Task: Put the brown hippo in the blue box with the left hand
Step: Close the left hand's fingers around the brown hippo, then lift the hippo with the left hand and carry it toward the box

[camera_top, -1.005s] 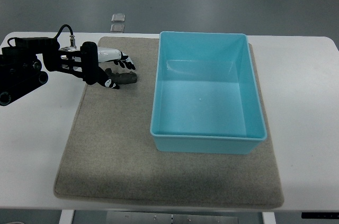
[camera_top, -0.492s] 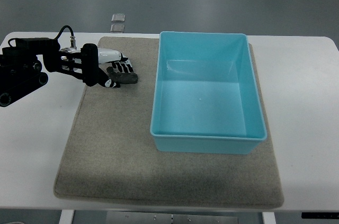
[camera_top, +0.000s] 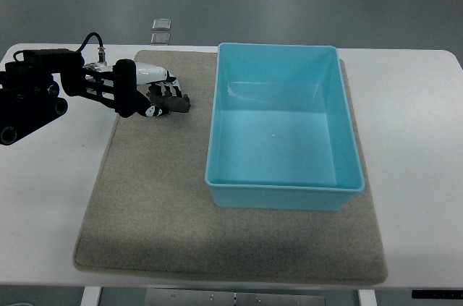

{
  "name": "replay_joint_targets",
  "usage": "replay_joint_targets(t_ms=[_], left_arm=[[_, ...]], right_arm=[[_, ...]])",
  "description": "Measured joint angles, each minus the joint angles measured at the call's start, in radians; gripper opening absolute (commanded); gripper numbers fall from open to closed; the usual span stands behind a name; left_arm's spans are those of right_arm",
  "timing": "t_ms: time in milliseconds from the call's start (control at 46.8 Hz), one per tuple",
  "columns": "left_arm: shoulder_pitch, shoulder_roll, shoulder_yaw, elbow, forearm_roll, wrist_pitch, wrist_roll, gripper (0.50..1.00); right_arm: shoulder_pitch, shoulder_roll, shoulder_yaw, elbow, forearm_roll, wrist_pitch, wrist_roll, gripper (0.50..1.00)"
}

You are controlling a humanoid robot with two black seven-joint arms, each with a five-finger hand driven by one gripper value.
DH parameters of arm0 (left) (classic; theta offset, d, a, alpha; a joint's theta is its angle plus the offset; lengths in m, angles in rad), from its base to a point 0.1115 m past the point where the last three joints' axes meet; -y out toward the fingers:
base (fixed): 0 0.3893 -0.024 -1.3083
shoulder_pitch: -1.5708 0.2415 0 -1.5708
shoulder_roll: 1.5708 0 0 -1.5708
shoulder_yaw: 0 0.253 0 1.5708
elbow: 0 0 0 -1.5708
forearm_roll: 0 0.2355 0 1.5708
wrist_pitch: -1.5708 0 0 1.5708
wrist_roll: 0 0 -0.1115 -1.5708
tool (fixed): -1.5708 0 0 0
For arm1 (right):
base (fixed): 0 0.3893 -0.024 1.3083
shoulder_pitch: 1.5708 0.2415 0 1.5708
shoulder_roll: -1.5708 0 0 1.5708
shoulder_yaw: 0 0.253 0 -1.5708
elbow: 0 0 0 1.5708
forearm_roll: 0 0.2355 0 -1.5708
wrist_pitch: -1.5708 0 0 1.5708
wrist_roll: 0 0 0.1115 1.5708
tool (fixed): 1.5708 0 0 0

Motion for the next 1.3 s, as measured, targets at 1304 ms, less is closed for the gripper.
replay_joint_targets(t_ms=[1304], left_arm=[[-0.205,0.134,-0.006,-0.057,-0.054,-0.006,-0.003,0.500]], right_arm=[[0.000,0.000,0.000,0.000,0.000,0.000,0.000,0.936]])
